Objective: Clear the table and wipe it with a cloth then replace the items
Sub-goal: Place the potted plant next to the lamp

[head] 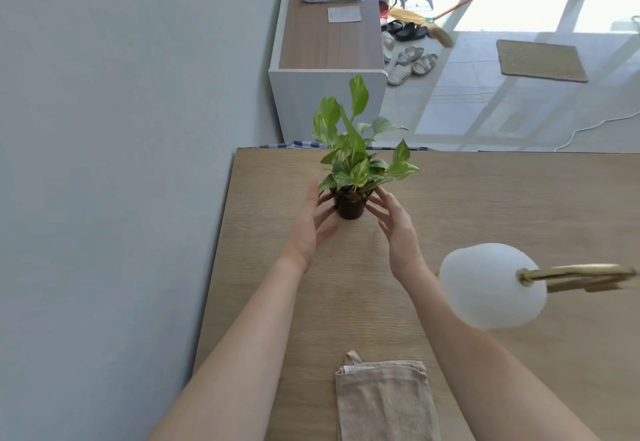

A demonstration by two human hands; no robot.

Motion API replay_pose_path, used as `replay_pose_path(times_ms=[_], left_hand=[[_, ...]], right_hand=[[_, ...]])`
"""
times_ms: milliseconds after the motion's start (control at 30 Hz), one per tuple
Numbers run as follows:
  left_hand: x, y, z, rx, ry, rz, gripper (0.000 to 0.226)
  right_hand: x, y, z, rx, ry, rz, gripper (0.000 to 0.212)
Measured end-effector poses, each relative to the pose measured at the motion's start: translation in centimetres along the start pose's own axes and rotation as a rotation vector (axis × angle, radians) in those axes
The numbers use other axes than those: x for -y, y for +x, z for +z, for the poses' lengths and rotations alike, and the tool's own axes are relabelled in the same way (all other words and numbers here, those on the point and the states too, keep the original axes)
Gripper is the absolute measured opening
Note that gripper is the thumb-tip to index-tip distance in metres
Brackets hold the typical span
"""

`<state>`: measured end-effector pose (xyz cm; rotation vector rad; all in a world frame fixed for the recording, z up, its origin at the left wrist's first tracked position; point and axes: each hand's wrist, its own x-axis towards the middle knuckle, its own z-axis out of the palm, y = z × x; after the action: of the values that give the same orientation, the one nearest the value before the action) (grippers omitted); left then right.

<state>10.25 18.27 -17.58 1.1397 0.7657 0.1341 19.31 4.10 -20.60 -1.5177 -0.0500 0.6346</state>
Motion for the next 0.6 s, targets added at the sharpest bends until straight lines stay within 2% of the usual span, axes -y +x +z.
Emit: replay_pose_path(times_ms=[233,400,600], left_hand=[[0.0,-3.6,-0.9,0.023,0.024,-0.054,0.078],[0.5,-6.6,-1.1,0.055,0.031,-0.097,0.087],[2.0,-9.9,-0.9,0.023,0.022,-0.088,0.089]], right_hand=[[0.5,-4.1,-1.1,0.063,-0.072,0.022,0.046],[0.7,-6.9,-2.0,0.096,-0.088,0.057,0.046],[-0.1,-9.5,-3.0,0.152,-0.08,0.066,0.046]])
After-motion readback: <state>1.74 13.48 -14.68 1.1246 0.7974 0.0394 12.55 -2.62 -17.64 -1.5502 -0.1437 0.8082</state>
